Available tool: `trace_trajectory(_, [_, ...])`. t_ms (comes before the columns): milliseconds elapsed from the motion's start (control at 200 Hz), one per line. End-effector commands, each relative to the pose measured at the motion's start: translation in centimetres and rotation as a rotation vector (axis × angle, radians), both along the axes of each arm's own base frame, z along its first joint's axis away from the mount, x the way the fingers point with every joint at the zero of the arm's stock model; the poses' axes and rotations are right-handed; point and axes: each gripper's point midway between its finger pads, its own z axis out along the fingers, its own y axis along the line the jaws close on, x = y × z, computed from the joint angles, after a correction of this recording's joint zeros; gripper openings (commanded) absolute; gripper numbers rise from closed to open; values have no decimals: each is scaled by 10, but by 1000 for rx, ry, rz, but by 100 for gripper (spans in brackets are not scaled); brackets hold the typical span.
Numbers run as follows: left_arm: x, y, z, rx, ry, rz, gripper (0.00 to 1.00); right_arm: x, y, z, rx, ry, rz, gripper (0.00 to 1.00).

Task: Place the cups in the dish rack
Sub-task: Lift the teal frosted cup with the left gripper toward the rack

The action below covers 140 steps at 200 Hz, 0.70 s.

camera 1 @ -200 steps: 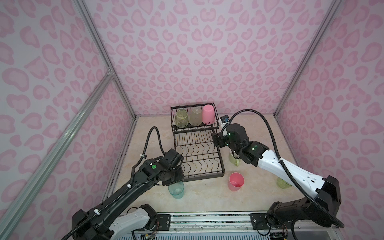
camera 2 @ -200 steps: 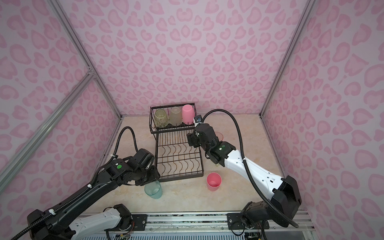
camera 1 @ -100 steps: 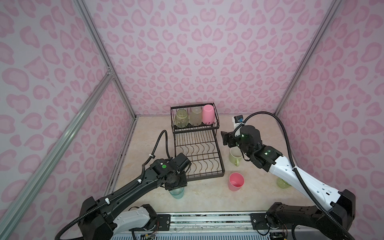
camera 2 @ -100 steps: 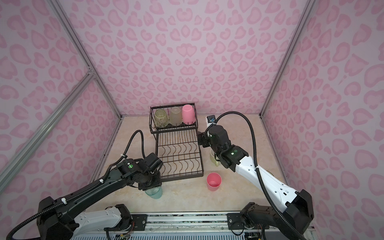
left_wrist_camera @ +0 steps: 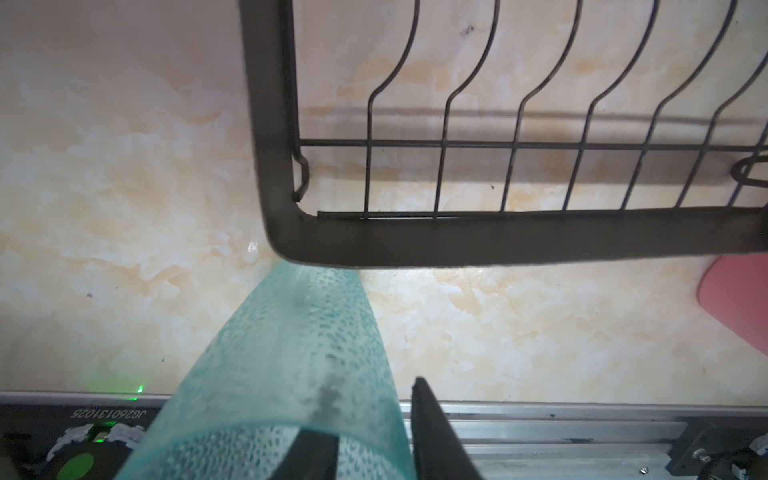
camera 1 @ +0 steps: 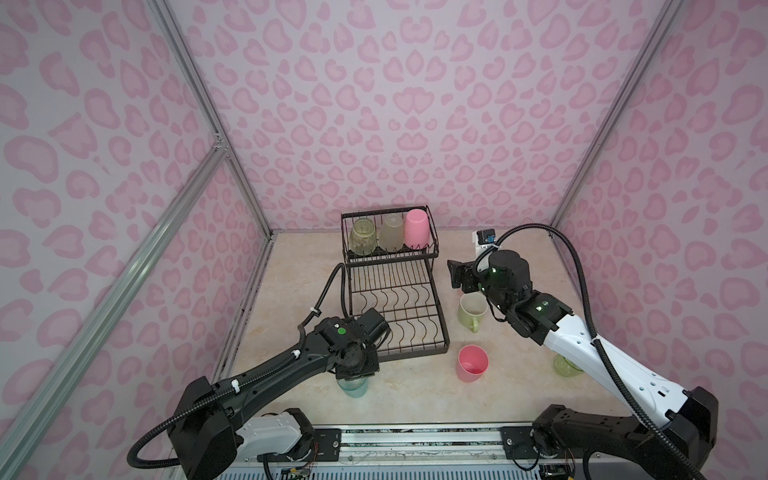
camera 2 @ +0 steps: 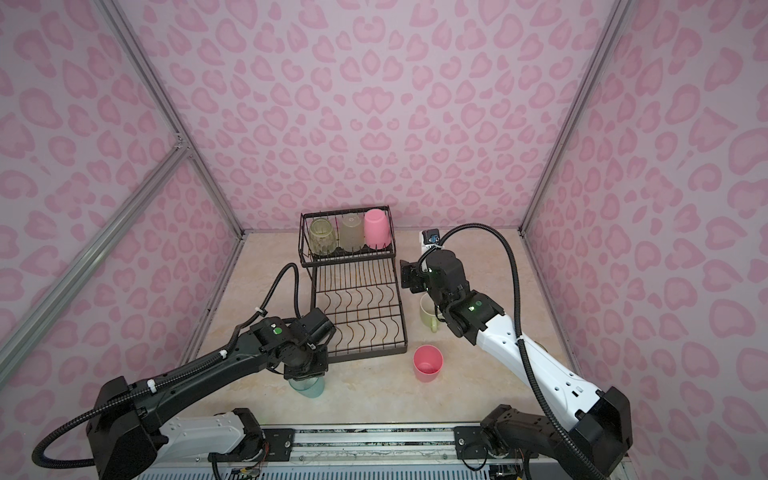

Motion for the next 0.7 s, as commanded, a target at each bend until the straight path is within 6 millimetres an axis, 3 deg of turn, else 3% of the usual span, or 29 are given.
trace_trajectory(0, [1,4,-4,20,-8,-5,19,2,-1,-1,9,-1,-8,90])
trace_trajectory(155, [1,3,-2,12,-21,-18,3,2,-2,-2,12,1,-15,90])
trace_trajectory(515, [-8,9,30,-33,-49,-77,3,3,-2,2,49,14,-13,91])
trace_trajectory(695, [-9,4,51,-75,-87,-148,3,11,3,-8,92,67,3,92])
